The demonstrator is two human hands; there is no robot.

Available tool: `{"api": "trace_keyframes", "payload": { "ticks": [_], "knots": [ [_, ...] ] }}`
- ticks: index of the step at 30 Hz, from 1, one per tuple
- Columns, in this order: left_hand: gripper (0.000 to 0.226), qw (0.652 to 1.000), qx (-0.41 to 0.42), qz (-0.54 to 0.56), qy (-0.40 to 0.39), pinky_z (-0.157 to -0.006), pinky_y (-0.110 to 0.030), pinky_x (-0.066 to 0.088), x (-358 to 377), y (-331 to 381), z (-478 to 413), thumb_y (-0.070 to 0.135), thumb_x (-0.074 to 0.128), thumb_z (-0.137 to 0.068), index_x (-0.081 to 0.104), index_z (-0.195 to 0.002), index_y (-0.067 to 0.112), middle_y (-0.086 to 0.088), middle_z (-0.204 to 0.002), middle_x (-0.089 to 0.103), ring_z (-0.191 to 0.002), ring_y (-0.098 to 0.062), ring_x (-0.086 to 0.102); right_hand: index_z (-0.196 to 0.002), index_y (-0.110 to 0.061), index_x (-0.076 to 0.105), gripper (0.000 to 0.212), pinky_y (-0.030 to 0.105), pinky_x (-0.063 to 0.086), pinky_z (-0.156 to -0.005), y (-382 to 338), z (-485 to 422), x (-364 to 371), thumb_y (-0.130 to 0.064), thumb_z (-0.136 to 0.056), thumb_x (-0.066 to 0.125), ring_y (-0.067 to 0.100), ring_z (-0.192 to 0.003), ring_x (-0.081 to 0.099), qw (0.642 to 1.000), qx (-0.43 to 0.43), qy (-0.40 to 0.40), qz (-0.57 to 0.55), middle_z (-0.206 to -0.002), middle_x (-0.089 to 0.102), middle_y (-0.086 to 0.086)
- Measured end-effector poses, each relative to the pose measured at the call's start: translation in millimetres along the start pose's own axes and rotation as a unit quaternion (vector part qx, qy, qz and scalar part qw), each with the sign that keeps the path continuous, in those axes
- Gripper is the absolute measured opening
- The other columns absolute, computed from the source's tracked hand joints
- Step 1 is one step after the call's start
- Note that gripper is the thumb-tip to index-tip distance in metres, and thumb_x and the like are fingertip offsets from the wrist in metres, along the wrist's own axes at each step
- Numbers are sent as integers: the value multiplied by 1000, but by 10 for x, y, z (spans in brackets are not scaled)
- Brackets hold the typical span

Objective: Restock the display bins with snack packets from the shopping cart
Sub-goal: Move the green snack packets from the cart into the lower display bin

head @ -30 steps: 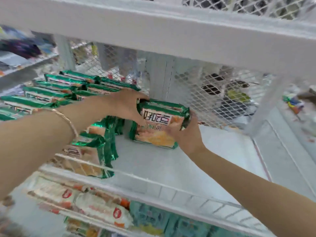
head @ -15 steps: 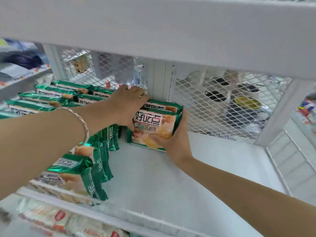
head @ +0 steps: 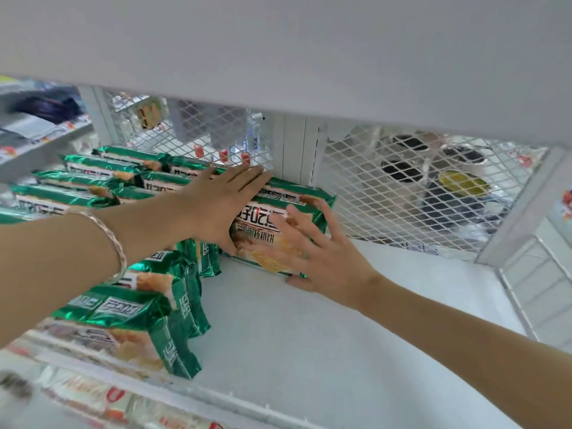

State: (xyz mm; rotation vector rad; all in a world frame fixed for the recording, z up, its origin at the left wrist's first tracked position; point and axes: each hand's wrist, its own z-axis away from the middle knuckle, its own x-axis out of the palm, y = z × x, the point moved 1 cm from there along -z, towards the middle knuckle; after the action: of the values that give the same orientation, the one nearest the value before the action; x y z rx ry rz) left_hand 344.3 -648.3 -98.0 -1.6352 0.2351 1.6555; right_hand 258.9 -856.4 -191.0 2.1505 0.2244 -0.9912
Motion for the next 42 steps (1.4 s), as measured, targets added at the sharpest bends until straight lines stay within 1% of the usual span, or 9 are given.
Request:
{"api": "trace_keyframes", "payload": {
  "ticks": [9,12,15,18,21,25,32,36,42],
  "knots": [
    [138,997,-15,-64,40,-121,-52,21,76,61,-23,78,66,-69,-20,-155,12,-9,-167,-6,-154,-27,5,-158,-33,13,79,65,-2,-119,161,-38,205,-64,-94,47,36,-151,4,996,-40,-39,75,-164,6,12],
    [128,1000,5,11,8,-123,-50,15,-33,4,53,75,63,-75,-18,-157,18,-4,-167,-12,-154,-24,-1,-152,-32,38,66,68,5,-117,52,-107,-7,-63,-94,42,37,-149,16,997,4,-83,2,-162,20,14],
    [93,992,-19,122,20,-124,-48,14,-171,-185,366,68,43,-93,-4,-160,23,-3,-168,-1,-154,-22,5,-129,-27,65,51,67,20,-115,2,-330,-438,-54,-96,39,38,-140,38,979,77,-97,-163,-150,44,14],
    [78,983,-76,158,49,-123,-51,16,-147,-409,915,67,24,-96,6,-160,25,-2,-167,8,-154,-24,10,-135,-21,60,55,62,17,-119,4,-701,-822,-48,-97,31,36,-141,39,963,92,-124,-219,-155,40,15],
    [75,973,-143,173,43,-122,-51,18,45,-647,1653,66,22,-98,13,-159,24,-5,-166,14,-152,-27,15,-153,-27,38,59,54,-2,-121,-186,-1200,-1192,-49,-101,21,30,-152,19,951,92,-152,-252,-165,19,8],
    [65,946,-229,228,33,-118,-47,27,384,-894,2833,56,34,-101,25,-156,23,-7,-164,24,-149,-27,25,-157,-29,27,58,52,-5,-122,-781,-1961,-1641,-51,-103,32,25,-154,9,946,42,-155,-280,-167,12,4],
    [65,898,-343,269,-65,-117,-46,28,1019,-1003,4858,54,37,-102,26,-156,21,-7,-163,24,-149,-25,23,-141,-12,54,71,60,16,-117,-2564,-2824,-2029,-55,-90,27,35,-142,38,923,-50,-159,-347,-153,42,17],
    [64,842,-417,328,-100,-120,-46,26,1365,-972,5769,53,37,-103,24,-158,23,-4,-165,18,-151,-23,18,-148,-15,44,78,55,7,-120,-3653,-2975,-2144,-58,-90,16,30,-149,26,892,-109,-215,-382,-161,31,13],
    [61,745,-520,398,-130,-118,-40,30,1752,-779,6767,52,37,-103,27,-156,24,-2,-165,20,-150,-22,23,-156,-22,29,60,49,12,-123,-4804,-3046,-2204,-33,-101,50,23,-150,24,847,-154,-289,-420,-160,31,7]
  ]
}}
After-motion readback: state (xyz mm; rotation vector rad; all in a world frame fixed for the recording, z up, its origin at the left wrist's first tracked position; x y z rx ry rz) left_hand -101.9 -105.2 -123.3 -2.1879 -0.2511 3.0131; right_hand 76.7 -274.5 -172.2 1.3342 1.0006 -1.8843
